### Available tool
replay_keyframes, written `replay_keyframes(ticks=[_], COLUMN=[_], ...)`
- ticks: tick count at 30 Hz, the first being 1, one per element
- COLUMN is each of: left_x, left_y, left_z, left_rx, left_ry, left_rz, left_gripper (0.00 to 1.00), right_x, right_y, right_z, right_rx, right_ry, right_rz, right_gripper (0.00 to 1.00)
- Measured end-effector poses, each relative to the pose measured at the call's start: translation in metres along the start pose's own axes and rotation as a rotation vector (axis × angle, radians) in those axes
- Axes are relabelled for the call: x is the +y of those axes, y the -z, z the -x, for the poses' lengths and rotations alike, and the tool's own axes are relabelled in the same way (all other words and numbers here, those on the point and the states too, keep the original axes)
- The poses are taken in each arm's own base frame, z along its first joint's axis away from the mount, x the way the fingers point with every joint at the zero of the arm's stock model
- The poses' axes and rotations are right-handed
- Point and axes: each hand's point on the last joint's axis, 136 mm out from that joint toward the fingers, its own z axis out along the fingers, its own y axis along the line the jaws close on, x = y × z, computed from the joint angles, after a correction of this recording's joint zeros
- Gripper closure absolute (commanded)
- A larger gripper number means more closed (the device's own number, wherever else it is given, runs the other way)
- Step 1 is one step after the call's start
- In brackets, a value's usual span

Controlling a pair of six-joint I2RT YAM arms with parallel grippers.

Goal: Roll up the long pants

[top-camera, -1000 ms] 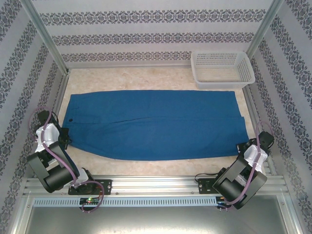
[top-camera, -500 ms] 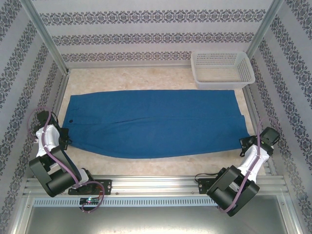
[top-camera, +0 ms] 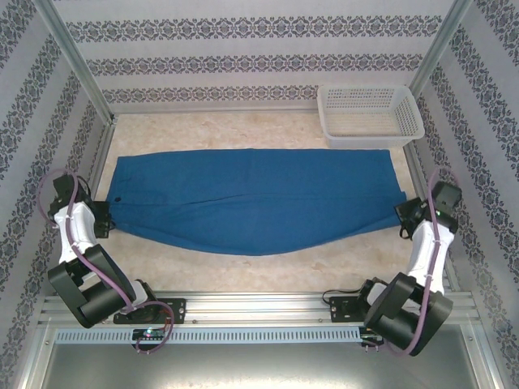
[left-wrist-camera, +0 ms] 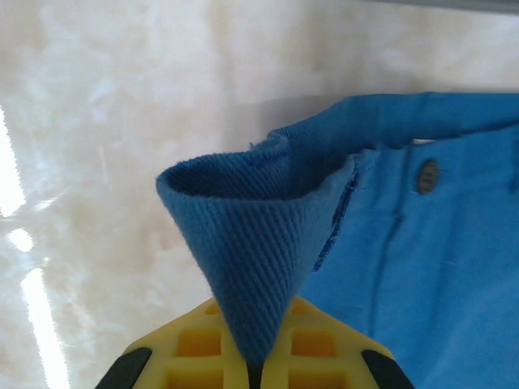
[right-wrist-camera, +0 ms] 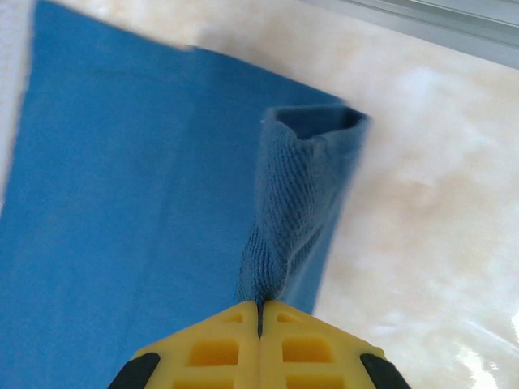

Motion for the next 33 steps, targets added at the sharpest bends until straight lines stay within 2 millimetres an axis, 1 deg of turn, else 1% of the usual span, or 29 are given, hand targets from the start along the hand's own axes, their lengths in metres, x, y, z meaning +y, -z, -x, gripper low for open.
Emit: replay_keyframes(ticks=[2,5,8,10,14,18,24,26,29,33], left_x=[-0.013,-0.031,-0.045,-0.052,-0.065,-0.08,-0.113,-0.128,-0.149,-0.166], left_y=[0.009,0.021,0.027,0.026,0.019,0.011,-0.004,-0.01,-0.02,-0.032], left_z=[0.005,0.012,0.017,0.02,0.023,0.023,0.021,0.02,0.019,0.019], left_rx=[-0.009,-0.022,-0.025,-0.018,0.007,0.028,0.052,0.058,0.062,0.061], left_ry=[-0.004,-0.017,-0.03,-0.035,-0.041,-0.059,-0.104,-0.122,-0.148,-0.167], left_rz=[-0.04,-0.089,-0.117,-0.124,-0.121,-0.117,-0.118,-0.119,-0.121,-0.113], left_gripper=[1.0,1.0,1.0,1.0,1.0,1.0,1.0,1.0,1.0,1.0], right_x=[0.024,0.049,0.068,0.078,0.095,0.108,0.123,0.129,0.143,0.164], right_y=[0.0,-0.002,-0.005,-0.008,-0.019,-0.033,-0.062,-0.072,-0.085,-0.098], right_z=[0.006,0.015,0.024,0.03,0.043,0.051,0.057,0.061,0.068,0.077], right_rx=[0.002,0.001,0.0,0.001,0.0,0.013,0.048,0.057,0.059,0.056], right_ry=[0.038,0.063,0.084,0.095,0.107,0.119,0.138,0.143,0.158,0.187], right_rz=[0.032,0.054,0.064,0.066,0.059,0.049,0.028,0.024,0.03,0.044], right_gripper=[1.0,1.0,1.0,1.0,1.0,1.0,1.0,1.0,1.0,1.0])
